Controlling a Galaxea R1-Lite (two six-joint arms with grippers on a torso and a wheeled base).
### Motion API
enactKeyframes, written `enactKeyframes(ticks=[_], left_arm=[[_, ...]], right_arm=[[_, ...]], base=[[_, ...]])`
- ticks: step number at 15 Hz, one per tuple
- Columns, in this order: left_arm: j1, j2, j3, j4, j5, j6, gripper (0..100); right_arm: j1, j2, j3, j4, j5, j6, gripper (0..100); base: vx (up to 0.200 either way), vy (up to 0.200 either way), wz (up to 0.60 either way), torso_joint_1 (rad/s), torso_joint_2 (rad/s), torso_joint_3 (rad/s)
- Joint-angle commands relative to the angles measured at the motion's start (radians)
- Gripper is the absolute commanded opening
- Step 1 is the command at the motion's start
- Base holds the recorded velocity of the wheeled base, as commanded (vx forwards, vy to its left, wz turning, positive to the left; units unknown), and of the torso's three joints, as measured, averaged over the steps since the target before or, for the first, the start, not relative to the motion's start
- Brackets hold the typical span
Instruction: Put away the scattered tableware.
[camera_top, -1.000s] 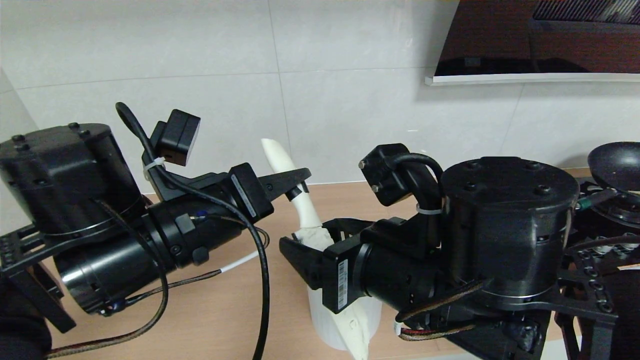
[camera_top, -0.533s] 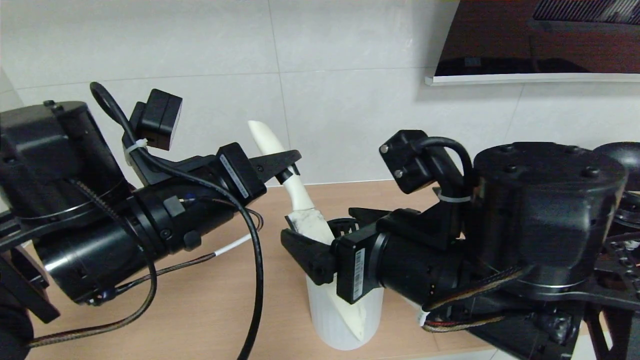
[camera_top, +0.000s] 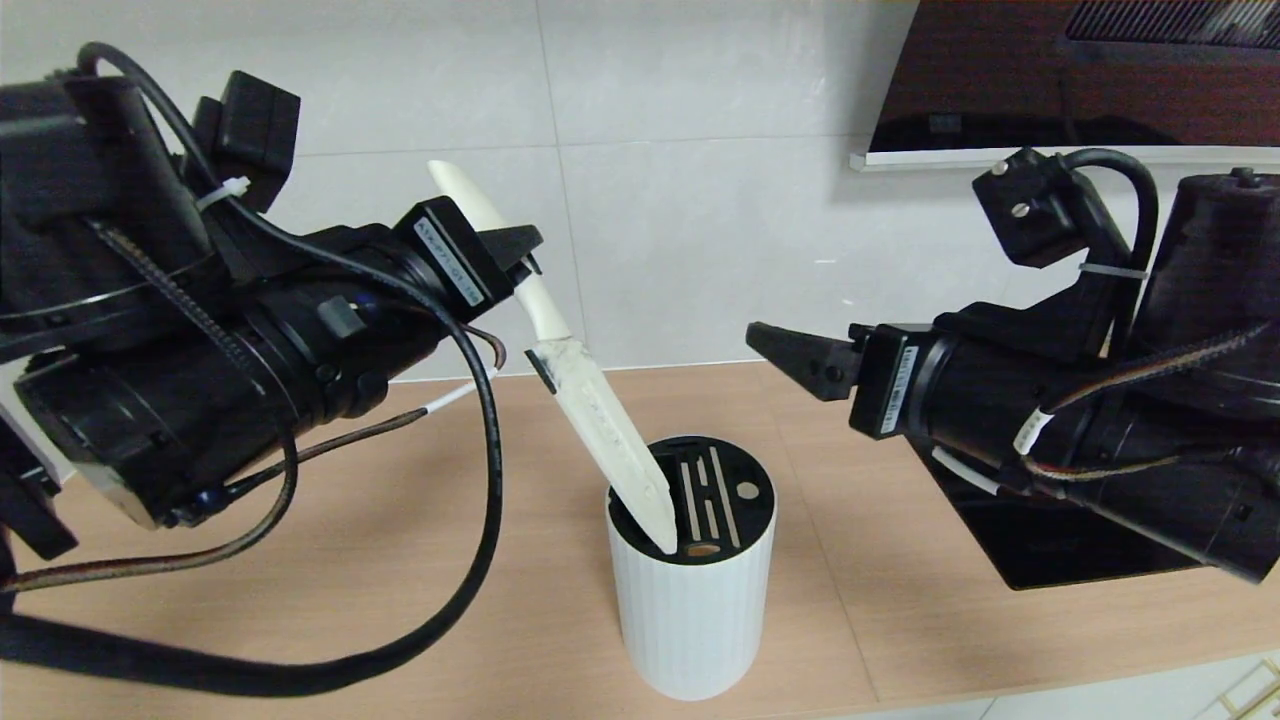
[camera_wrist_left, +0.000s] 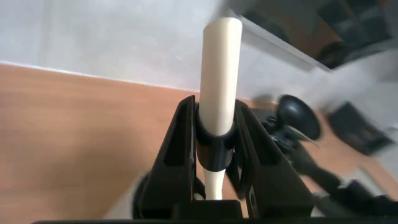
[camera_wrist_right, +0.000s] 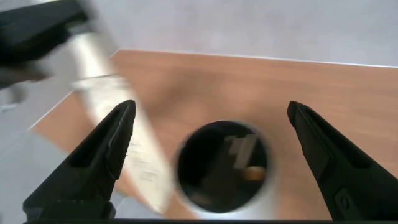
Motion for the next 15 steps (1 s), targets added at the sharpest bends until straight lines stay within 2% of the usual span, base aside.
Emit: enactKeyframes(ticks=[1, 2, 5, 7, 8, 9, 10, 15], left_arm=[[-0.001, 0.008, -0.027, 0.0, 0.019, 0.033, 0], [-0.001, 0.013, -0.036, 0.002, 0.029, 0.046, 0], [-0.019, 0.092, -0.127, -0.001, 0.12, 0.177, 0], [-0.056, 0.112, -0.134, -0.011, 0.164, 0.261, 0], [-0.076, 0.112, -0.13, -0.011, 0.178, 0.276, 0], [-0.122, 0.112, -0.122, -0.011, 0.21, 0.284, 0], [-0.145, 0.114, -0.121, -0.011, 0.24, 0.286, 0], [-0.154, 0.157, -0.124, -0.02, 0.316, 0.287, 0]], right_arm=[[-0.063, -0.03, 0.009, -0.001, 0.018, -0.001, 100], [-0.065, -0.032, 0.009, -0.001, 0.018, -0.001, 100], [-0.079, -0.029, 0.01, -0.001, 0.018, -0.004, 100], [-0.079, -0.029, 0.01, -0.001, 0.017, -0.021, 100], [-0.079, -0.029, 0.01, -0.001, 0.015, -0.031, 100], [-0.079, -0.027, 0.012, -0.001, 0.012, -0.036, 100], [-0.079, -0.024, 0.013, -0.001, 0.012, -0.036, 100], [-0.077, -0.02, 0.021, -0.001, 0.012, -0.037, 100]], base=[[0.0, 0.0, 0.0, 0.0, 0.0, 0.0], [0.0, 0.0, 0.0, 0.0, 0.0, 0.0], [0.0, 0.0, 0.0, 0.0, 0.0, 0.0], [0.0, 0.0, 0.0, 0.0, 0.0, 0.0], [0.0, 0.0, 0.0, 0.0, 0.0, 0.0], [0.0, 0.0, 0.0, 0.0, 0.0, 0.0], [0.0, 0.0, 0.0, 0.0, 0.0, 0.0], [0.0, 0.0, 0.0, 0.0, 0.0, 0.0]])
